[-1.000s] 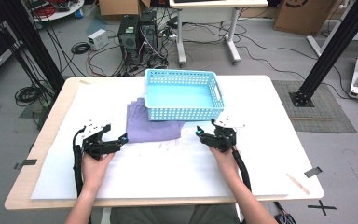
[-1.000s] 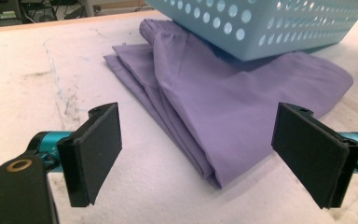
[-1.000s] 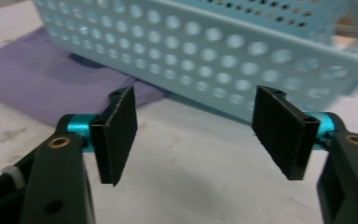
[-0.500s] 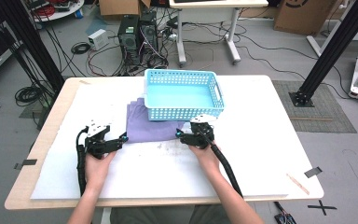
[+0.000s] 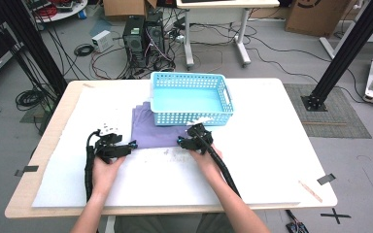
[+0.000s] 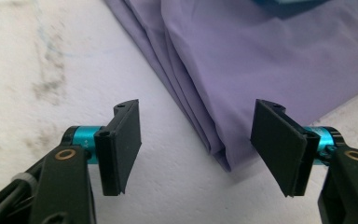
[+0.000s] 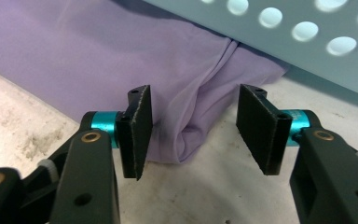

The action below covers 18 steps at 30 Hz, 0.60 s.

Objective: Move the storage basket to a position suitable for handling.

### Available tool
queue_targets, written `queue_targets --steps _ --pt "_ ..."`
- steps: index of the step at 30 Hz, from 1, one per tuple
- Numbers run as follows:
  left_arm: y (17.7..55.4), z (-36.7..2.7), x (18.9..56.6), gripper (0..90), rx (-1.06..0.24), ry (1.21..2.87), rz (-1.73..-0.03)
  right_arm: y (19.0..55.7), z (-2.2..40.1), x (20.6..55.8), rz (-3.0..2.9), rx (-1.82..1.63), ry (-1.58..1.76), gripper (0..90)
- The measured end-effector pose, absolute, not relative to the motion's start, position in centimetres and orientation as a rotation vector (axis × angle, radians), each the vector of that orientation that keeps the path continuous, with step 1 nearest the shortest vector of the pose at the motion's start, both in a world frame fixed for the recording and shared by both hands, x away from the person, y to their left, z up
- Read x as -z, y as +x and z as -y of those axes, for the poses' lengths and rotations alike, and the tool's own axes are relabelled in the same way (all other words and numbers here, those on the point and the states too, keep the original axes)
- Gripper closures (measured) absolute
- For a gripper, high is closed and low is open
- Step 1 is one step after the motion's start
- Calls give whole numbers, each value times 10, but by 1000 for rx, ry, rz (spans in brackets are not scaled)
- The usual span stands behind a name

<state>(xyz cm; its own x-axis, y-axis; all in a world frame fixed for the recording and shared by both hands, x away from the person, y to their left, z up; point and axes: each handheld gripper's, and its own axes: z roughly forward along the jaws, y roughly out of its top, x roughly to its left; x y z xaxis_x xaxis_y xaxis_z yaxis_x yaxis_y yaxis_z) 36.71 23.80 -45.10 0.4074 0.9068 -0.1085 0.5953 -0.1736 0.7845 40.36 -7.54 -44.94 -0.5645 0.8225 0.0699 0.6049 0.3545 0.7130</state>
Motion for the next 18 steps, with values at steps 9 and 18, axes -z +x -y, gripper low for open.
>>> queue_targets --steps 9,18 --pt "371 -230 451 423 -478 1866 -1330 402 75 449 -2358 -1038 1229 743" --pt "370 -220 451 725 -439 1859 -1309 400 75 448 -2389 -1056 1188 863"
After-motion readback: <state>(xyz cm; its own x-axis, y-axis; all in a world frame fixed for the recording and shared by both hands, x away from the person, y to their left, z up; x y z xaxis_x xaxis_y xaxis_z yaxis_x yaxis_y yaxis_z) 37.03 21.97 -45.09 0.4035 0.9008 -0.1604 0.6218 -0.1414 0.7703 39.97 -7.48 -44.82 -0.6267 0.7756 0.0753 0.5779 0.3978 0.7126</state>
